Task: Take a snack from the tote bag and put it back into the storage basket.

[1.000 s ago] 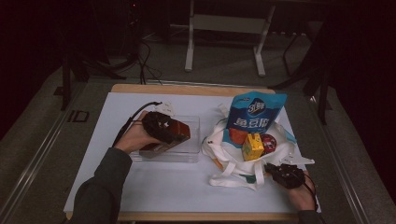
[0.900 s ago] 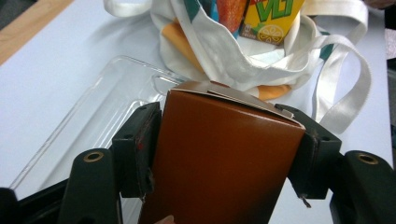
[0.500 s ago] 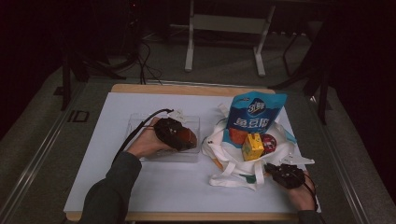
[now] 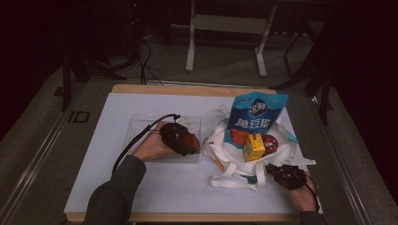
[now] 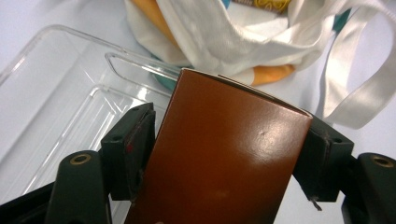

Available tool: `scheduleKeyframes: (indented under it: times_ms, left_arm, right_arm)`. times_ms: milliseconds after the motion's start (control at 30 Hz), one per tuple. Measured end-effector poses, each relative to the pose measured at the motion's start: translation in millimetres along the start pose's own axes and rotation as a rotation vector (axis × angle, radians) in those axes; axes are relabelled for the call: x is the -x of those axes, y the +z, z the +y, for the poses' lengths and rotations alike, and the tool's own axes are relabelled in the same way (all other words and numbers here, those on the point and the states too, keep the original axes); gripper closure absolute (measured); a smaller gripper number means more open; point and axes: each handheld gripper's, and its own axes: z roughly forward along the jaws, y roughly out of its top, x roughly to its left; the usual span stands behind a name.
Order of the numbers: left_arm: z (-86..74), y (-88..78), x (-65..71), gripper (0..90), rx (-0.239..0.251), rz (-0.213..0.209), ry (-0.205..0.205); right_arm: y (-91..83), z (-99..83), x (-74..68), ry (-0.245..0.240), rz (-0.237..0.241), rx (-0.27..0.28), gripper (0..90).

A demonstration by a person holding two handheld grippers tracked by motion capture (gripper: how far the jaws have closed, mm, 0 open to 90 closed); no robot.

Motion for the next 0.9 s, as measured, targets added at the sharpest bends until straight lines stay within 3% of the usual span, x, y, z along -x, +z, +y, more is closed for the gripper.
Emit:
scheduleKeyframes:
  times_ms: [500, 633, 900]
  left_arm:
    - [-0.2, 6.9, 3.1, 26.7, -0.013, -0.002, -0.011]
    - [2.1, 5.4, 6.8, 26.7, 0.027, -0.016, -0.009]
    - [9.3, -0.3, 20.2, 26.8, 0.102, 0.014, 0.021]
  right_arm:
    - [0.1, 0.1, -0.3, -0.002, -0.002, 0.0, 82.8]
    - [0.1, 0.1, -0.3, -0.002, -0.002, 0.0, 82.7]
    - [0.3, 0.1, -0.5, -0.007, -0.004, -0.001, 82.4]
